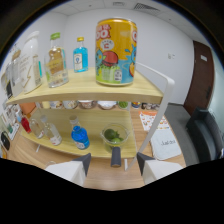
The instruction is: Make me a cup of Mojito.
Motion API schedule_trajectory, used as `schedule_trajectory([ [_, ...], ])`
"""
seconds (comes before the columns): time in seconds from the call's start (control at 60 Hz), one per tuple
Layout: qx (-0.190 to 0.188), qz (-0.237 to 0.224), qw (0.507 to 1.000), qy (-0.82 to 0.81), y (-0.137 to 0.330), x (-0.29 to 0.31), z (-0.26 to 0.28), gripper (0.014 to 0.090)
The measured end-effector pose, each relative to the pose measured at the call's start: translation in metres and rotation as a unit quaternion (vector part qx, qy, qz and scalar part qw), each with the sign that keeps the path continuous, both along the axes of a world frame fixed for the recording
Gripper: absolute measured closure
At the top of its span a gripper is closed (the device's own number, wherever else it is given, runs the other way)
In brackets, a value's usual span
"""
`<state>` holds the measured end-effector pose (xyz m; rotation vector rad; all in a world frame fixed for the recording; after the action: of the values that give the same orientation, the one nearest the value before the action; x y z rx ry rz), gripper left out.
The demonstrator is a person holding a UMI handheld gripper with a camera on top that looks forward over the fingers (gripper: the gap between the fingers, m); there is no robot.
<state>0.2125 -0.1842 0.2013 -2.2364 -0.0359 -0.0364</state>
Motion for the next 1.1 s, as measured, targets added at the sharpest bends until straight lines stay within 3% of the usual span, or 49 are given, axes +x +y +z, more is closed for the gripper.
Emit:
schedule_trajectory([
  [0.117, -0.012, -0.002, 1.0, 0.016, 0.016, 0.003, -0.015, 0.0245],
  [0.267, -0.024, -0.003, 0.999, 0.023, 0.027, 0.004, -0.027, 0.0499],
  [0.55, -0.039, 0.001, 0.999, 0.009, 0.03, 0.002, -0.035, 0.086],
  [0.833, -0.041, -0.019, 0.999, 0.018, 0.026, 0.004, -0.032, 0.0888],
  [1.1, 0.004, -0.029, 0.999, 0.026, -0.017, -0.014, 0.009, 0.0891],
])
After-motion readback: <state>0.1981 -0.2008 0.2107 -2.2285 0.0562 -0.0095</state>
